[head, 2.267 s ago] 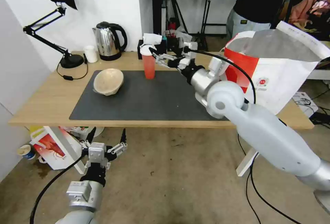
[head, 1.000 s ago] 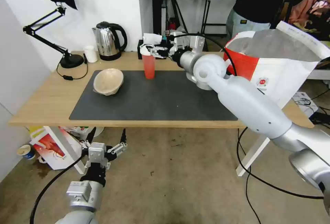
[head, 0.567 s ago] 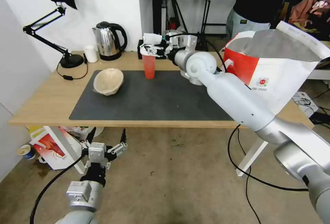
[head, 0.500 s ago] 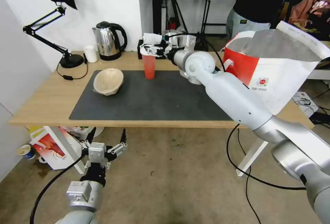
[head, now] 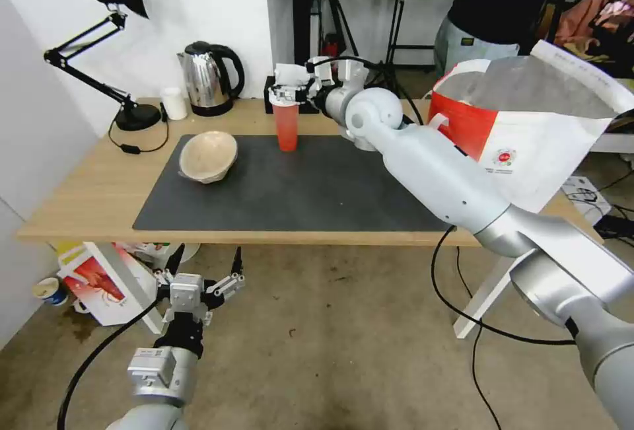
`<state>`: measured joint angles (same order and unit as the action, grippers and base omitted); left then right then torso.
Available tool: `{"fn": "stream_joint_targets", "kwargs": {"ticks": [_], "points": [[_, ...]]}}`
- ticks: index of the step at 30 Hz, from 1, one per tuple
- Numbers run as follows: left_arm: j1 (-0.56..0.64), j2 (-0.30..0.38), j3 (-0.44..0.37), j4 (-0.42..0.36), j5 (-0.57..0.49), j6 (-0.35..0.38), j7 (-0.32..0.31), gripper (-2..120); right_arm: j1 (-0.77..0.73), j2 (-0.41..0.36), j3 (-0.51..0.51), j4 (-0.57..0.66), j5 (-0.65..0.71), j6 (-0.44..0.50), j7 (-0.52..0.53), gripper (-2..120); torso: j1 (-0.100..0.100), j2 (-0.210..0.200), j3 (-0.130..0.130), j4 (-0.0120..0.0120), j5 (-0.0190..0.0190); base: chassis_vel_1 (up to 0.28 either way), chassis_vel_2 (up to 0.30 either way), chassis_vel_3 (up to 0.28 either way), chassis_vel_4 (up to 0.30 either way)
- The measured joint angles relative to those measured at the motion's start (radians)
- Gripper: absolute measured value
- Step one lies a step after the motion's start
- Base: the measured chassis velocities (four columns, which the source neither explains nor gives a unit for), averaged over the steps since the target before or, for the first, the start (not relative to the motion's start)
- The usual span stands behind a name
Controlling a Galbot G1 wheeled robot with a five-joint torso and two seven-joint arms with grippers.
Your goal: Pick up the trash from the table and place it into the takeout bag.
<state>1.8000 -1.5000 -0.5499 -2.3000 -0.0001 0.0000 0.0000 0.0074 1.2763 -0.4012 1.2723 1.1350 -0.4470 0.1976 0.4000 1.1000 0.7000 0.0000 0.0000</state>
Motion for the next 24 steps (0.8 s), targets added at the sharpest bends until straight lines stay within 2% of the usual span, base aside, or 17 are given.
{"fn": "stream_joint_targets", "kwargs": {"ticks": [13,24], "points": [[0.000,0.000,0.000,0.000,0.000,0.000,0.000,100,0.001,-0.010,-0.038,0.005,-0.028,-0.035,0.001,100,0.000,0.000,0.000,-0.0001,0.0001,0.000,0.000,0.000,0.000],[0.000,0.000,0.000,0.000,0.000,0.000,0.000,100,0.010,0.009,-0.042,-0.058,-0.047,-0.045,-0.001,100,0.000,0.000,0.000,0.0000,0.0000,0.000,0.000,0.000,0.000]]}}
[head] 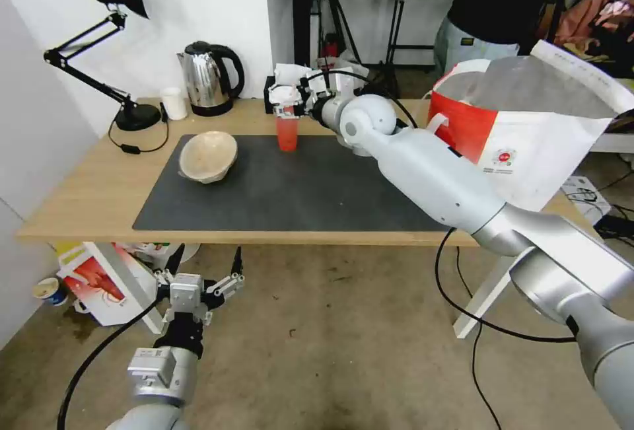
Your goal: Pick up the trash from the table and place it into the takeout bag.
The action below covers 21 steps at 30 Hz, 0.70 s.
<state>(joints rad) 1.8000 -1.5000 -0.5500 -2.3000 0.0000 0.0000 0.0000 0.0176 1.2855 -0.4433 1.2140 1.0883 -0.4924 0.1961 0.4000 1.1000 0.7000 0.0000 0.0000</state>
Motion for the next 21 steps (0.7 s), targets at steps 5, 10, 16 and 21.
{"fn": "stream_joint_targets", "kwargs": {"ticks": [5,10,16,21], "points": [[0.000,0.000,0.000,0.000,0.000,0.000,0.000,100,0.014,0.028,0.006,-0.071,-0.008,0.000,-0.019,100,0.000,0.000,0.000,0.0001,0.0000,0.000,0.000,0.000,0.000],[0.000,0.000,0.000,0.000,0.000,0.000,0.000,100,0.026,0.055,0.019,-0.140,-0.028,0.003,-0.050,100,0.000,0.000,0.000,0.0000,0.0000,0.000,0.000,0.000,0.000],[0.000,0.000,0.000,0.000,0.000,0.000,0.000,100,0.030,0.096,0.027,-0.215,-0.053,0.007,-0.081,100,0.000,0.000,0.000,0.0000,0.0000,0.000,0.000,0.000,0.000],[0.000,0.000,0.000,0.000,0.000,0.000,0.000,100,0.029,0.132,0.029,-0.267,-0.081,0.011,-0.103,100,0.000,0.000,0.000,0.0000,-0.0001,0.000,0.000,0.000,0.000]]}}
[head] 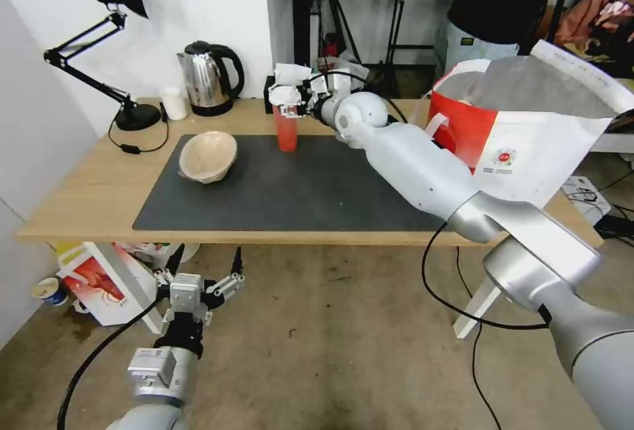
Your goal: Pick up the trash from the table and place it into the takeout bag.
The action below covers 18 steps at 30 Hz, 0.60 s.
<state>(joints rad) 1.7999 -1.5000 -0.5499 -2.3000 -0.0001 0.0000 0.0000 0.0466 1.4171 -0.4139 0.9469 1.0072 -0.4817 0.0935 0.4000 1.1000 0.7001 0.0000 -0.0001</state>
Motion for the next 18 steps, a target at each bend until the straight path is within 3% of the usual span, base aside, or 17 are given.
{"fn": "stream_joint_targets", "kwargs": {"ticks": [18], "points": [[0.000,0.000,0.000,0.000,0.000,0.000,0.000,100,-0.004,0.059,0.001,-0.082,-0.068,0.025,-0.027,100,0.000,0.000,0.000,0.0000,0.0001,0.000,0.000,0.000,0.000]]}}
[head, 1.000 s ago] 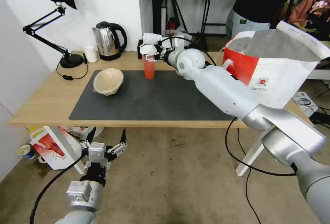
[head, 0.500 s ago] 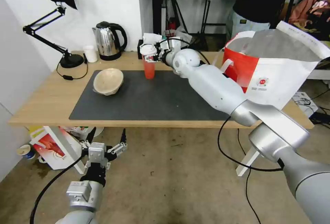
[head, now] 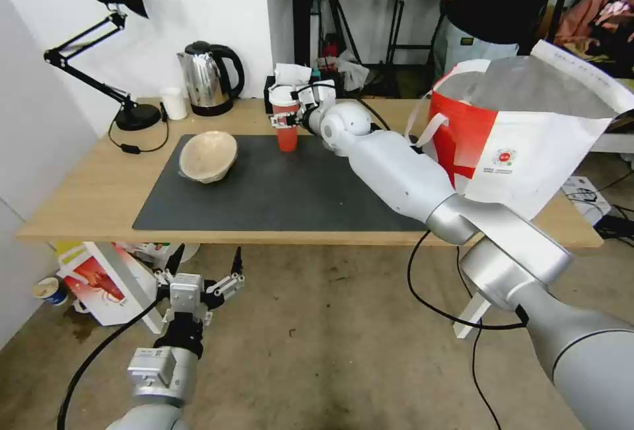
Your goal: Pick up the trash from the table and place it into the takeout bag.
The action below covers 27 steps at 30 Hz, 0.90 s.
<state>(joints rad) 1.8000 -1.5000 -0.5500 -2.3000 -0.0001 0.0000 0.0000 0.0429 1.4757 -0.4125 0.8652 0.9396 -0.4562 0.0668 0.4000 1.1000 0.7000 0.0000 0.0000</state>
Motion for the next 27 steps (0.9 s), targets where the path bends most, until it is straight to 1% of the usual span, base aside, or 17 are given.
{"fn": "stream_joint_targets", "kwargs": {"ticks": [6,16,19,24,27], "points": [[0.000,0.000,0.000,0.000,0.000,0.000,0.000,100,0.011,0.010,0.000,-0.032,-0.009,0.007,-0.012,100,0.000,0.000,0.000,-0.0001,0.0000,0.000,0.000,0.000,0.000],[0.000,0.000,0.000,0.000,0.000,0.000,0.000,100,0.039,0.060,0.037,-0.142,-0.069,0.036,-0.090,100,0.000,0.000,0.000,0.0000,0.0000,0.000,0.000,0.000,0.000],[0.000,0.000,0.000,0.000,0.000,0.000,0.000,100,0.039,0.070,0.050,-0.156,-0.088,0.041,-0.104,100,0.000,0.000,0.000,0.0003,0.0000,0.000,0.000,0.000,0.000],[0.000,0.000,0.000,0.000,0.000,0.000,0.000,100,0.035,0.077,0.058,-0.173,-0.105,0.047,-0.112,100,0.000,0.000,0.000,-0.0002,0.0000,0.000,0.000,0.000,0.000],[0.000,0.000,0.000,0.000,0.000,0.000,0.000,100,0.034,0.086,0.066,-0.188,-0.117,0.052,-0.121,100,0.000,0.000,0.000,0.0001,0.0000,0.000,0.000,0.000,0.000]]}}
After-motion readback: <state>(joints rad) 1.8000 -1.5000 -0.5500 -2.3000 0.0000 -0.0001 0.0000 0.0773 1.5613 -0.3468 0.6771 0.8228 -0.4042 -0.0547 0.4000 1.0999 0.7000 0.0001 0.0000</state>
